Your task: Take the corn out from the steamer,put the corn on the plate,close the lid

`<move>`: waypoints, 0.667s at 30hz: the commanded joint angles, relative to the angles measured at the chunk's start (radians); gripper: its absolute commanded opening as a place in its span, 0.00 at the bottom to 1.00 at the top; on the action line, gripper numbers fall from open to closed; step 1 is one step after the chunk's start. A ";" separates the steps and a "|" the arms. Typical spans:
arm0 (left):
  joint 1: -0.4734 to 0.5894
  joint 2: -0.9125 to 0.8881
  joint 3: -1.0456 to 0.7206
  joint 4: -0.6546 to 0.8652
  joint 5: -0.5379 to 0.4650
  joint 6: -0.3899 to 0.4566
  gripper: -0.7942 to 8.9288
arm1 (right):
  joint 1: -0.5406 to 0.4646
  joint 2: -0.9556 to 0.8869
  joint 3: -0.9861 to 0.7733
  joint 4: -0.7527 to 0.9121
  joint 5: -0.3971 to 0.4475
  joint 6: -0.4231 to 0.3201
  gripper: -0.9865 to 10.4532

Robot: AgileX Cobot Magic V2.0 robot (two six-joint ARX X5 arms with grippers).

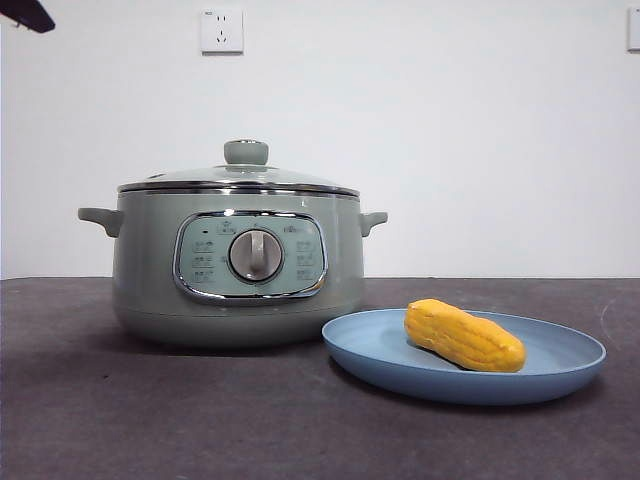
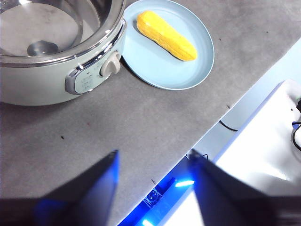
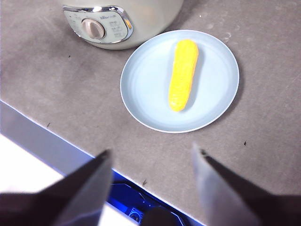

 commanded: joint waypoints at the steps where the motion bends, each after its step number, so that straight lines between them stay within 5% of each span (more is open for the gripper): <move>1: -0.003 0.000 -0.001 0.000 0.003 0.013 0.08 | 0.002 -0.002 -0.005 0.003 -0.001 -0.005 0.08; 20: -0.003 0.000 -0.001 0.002 -0.002 0.015 0.08 | 0.002 -0.002 -0.005 0.002 0.006 -0.004 0.09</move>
